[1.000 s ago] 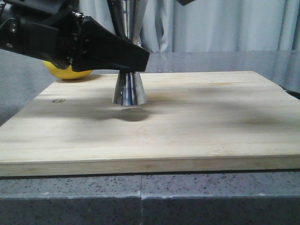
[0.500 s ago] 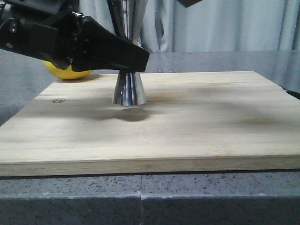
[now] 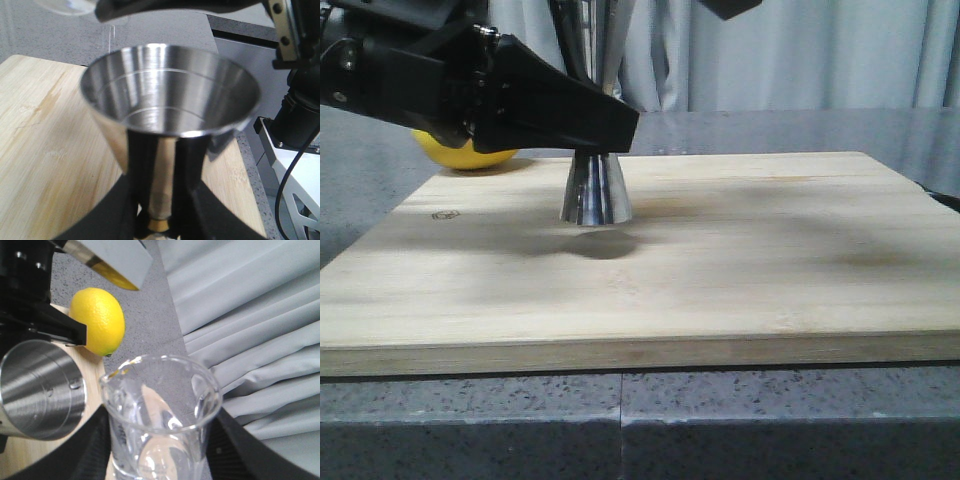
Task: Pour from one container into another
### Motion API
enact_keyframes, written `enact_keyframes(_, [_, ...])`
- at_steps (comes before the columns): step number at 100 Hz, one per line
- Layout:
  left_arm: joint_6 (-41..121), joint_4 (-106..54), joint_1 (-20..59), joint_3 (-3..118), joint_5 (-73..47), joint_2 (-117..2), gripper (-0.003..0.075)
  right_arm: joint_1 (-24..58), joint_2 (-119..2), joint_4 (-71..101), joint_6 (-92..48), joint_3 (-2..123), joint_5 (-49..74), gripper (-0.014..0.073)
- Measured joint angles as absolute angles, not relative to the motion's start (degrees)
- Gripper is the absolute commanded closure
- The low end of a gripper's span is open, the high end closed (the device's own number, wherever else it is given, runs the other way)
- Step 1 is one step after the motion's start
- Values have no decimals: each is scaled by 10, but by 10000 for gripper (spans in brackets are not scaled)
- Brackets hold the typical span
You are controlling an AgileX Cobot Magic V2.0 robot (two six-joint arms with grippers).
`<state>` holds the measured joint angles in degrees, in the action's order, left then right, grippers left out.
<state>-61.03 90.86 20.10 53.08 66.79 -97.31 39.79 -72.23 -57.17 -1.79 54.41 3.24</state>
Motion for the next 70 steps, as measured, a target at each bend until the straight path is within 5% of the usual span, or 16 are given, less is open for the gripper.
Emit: enact_keyframes(70, [-610,909,201,531,668,-973,722,398,-722,-602,-18,544,32,452])
